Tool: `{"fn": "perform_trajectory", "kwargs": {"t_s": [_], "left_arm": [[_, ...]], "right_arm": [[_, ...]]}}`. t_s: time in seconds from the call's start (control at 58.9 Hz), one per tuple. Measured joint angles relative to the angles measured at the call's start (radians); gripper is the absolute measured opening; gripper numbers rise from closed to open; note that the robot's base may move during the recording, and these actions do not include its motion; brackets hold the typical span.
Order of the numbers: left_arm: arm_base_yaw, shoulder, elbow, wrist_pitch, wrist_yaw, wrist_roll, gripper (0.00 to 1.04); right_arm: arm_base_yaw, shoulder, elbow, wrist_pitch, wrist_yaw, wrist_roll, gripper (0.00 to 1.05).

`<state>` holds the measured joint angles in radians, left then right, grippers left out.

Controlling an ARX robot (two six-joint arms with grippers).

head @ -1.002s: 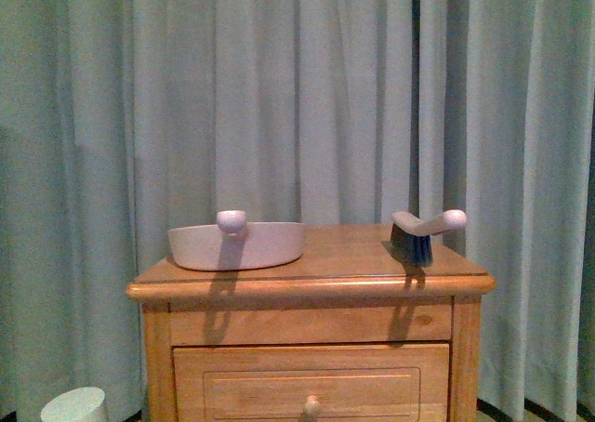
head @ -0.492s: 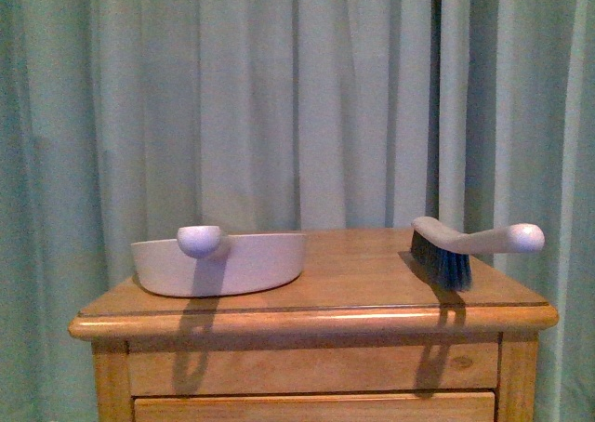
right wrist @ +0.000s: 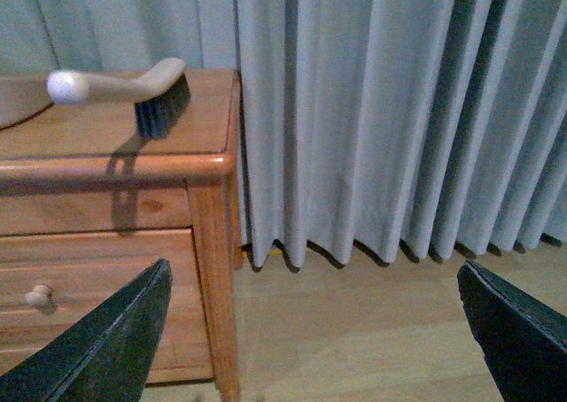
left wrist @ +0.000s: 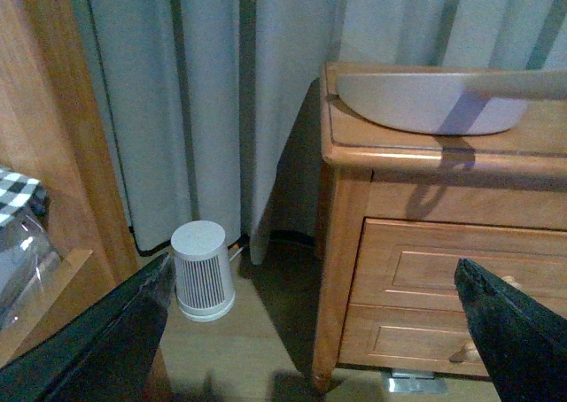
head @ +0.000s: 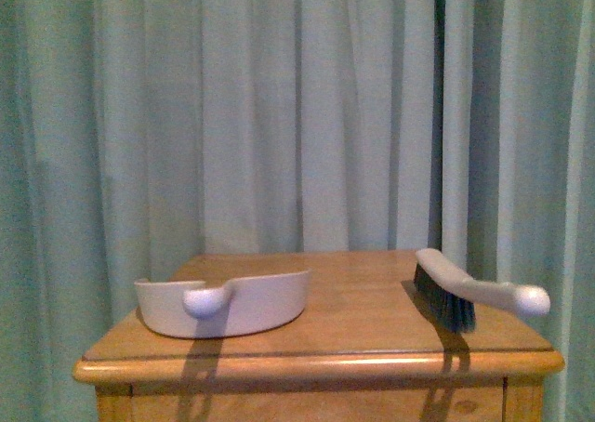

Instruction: Clean up trash

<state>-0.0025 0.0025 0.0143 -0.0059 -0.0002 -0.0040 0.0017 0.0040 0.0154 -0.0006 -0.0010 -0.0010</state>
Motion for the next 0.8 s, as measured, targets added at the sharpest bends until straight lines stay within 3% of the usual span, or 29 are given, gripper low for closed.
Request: {"fn": "perform_trajectory", "kwargs": {"t_s": [0.272, 0.374, 0.424, 0.611, 0.798], "left_arm": [[0.001, 0.001, 0.000, -0.001, 0.005, -0.002, 0.97], [0.070, 0.171, 0.088, -0.182, 0.243, -0.074, 0.97], [0.069, 0.303, 0.124, -0.146, 0.264, -0.075, 0.97], [-0.033, 0.781, 0.448, 0.027, 0.132, 0.010, 0.97], [-0.235, 1.194, 0.903, -0.183, -0.047, 0.098, 0.97]], "right_arm": [[0.000, 0.000, 0.000, 0.000, 0.000, 0.000, 0.97], [0.000, 0.000, 0.000, 0.000, -0.001, 0.000, 0.97], [0.000, 0.000, 0.000, 0.000, 0.000, 0.000, 0.97], [0.000, 0.000, 0.000, 0.000, 0.000, 0.000, 0.97], [0.000, 0.000, 0.000, 0.000, 0.000, 0.000, 0.97]]}}
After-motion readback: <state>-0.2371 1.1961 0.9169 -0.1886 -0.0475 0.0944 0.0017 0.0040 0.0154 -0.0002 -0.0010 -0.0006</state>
